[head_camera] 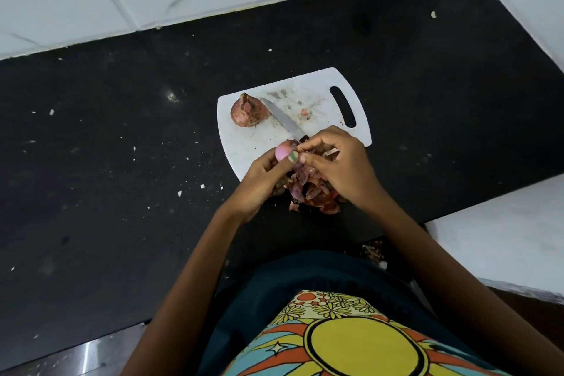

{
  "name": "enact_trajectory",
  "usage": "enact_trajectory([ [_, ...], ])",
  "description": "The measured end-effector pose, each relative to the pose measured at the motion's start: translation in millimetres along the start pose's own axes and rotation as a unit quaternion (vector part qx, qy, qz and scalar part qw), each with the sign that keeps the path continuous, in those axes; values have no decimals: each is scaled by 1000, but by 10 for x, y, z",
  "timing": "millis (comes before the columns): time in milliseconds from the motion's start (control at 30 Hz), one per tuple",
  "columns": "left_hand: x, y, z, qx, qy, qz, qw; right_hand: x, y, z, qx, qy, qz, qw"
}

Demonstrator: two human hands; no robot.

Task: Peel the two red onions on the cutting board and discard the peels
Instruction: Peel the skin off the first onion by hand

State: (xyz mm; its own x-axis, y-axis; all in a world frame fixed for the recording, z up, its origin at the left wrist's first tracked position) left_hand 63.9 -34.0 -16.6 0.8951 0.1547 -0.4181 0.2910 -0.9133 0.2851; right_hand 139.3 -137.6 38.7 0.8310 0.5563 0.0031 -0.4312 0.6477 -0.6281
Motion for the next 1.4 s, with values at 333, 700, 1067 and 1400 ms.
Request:
enact_trajectory([
  [333,-6,84,-90,58,72,29,995,40,40,44,-17,-20,9,1000],
  [700,25,75,-83,87,81,23,993,-8,99,82,-83,-18,-23,996],
  [1067,96,-18,-40,104,108,5,989,-30,172,-13,-71,71,-27,995],
  [1400,110,-57,-3,108,104,1,989,-109,391,-285,187,264,30,946],
])
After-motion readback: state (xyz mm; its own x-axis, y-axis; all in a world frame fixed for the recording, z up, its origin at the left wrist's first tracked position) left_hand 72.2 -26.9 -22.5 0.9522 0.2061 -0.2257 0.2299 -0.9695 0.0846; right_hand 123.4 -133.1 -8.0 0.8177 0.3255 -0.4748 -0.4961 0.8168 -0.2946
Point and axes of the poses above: each hand's wrist, its own x-axis towards the middle knuckle, its own y-axis out of the palm, z = x × y, the point moved 8 cm from there along x, towards the middle knuckle, and after that the axes turned 12 degrees about -x, right-handed, at the moved point
